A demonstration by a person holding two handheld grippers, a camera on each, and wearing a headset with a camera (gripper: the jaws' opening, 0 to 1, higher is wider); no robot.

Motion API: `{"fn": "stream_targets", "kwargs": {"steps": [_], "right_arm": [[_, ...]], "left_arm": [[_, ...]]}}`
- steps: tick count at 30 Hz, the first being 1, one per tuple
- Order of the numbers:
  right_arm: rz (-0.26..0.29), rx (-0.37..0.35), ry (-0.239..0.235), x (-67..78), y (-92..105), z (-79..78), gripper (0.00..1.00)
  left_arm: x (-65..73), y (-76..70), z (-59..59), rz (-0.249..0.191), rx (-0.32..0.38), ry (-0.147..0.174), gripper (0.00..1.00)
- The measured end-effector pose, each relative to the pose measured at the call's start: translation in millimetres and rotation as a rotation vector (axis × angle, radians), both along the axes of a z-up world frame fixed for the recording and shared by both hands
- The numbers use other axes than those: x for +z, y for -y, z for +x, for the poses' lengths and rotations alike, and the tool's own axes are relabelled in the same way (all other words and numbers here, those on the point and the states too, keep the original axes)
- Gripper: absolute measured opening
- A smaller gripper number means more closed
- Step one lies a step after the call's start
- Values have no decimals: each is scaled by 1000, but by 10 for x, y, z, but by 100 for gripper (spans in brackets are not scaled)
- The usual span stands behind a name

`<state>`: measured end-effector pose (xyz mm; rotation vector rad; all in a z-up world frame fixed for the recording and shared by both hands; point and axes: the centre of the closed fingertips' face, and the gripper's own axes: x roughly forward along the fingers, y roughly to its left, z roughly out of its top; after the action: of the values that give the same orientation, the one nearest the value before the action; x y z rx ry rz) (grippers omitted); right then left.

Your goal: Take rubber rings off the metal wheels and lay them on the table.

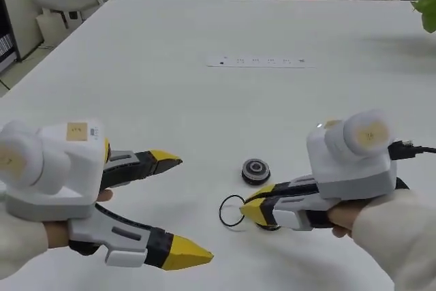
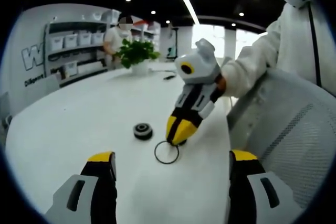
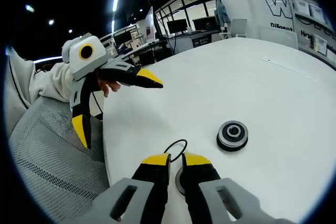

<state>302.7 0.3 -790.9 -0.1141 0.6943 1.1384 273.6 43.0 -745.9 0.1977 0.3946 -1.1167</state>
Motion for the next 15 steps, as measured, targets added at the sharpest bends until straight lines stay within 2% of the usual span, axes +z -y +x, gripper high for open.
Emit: {"fn": "stream_targets", "kwargs": {"steps": [15], "right_arm": [[13, -50, 18, 70, 113, 117, 9]], "left_arm": [[0, 0, -1, 3, 0, 2, 90]]}}
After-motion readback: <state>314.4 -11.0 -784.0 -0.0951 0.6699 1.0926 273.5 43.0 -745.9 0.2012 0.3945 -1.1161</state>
